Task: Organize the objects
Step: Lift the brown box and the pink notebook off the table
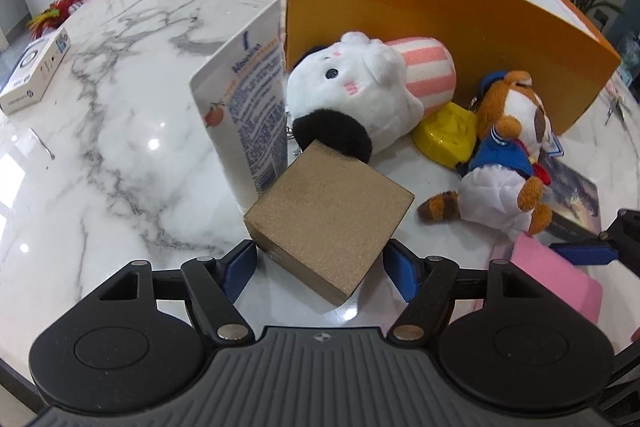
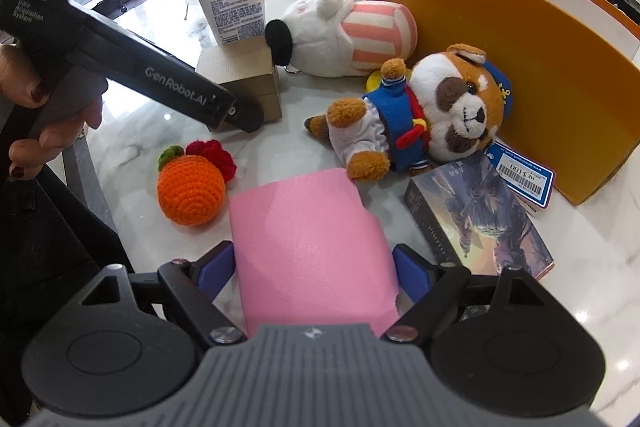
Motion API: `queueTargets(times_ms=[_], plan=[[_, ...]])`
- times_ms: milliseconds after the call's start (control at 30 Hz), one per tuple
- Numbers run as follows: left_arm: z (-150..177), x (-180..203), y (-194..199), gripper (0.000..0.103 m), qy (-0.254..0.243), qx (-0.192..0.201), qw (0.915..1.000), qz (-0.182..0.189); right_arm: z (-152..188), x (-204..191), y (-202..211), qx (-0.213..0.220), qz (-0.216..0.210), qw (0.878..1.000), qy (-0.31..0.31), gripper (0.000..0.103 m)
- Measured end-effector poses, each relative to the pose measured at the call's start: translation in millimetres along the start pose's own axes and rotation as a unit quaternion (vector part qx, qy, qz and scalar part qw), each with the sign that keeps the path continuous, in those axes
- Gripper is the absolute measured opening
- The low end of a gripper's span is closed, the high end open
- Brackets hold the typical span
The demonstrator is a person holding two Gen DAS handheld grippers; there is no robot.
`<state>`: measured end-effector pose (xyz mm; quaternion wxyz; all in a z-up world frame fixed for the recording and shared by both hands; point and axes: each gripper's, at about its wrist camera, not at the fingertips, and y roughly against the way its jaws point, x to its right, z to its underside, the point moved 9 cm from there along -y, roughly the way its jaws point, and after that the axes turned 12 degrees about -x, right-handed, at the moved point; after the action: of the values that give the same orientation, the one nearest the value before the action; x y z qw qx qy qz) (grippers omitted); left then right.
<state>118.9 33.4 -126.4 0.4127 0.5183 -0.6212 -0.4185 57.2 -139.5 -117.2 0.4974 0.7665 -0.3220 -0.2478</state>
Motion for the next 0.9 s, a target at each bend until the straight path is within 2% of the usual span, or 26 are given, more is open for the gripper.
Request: queueTargets(times_ms=[200,333,600,800,900], plan=[[-5,-11,2,0.087,0.060,0.000,0.9972,0.046,1,-1,-1,-0.002,0.004,1.000,0.005,0.086],[-10,-15,2,0.091,0.123,-0.010,0.9899,0.070,1,-1,-2,-0.001,0.003,1.000,0.007,0.087],[-18,-9,-4,0.099,0.204,-0.013,0.9777,0.050,0,-2,-3,-0.001,0.007,1.000,0.009,0.088],[-24,-18,-6,0.101,0.274,0.013,0.9608,0.042,0,0,-3,0.000,0.004,1.000,0.008,0.089],[-24,-18,-6,0.101,0.278,0.012,0.9597,0.041,1,1,-2,0.000,0.002,1.000,0.008,0.089]])
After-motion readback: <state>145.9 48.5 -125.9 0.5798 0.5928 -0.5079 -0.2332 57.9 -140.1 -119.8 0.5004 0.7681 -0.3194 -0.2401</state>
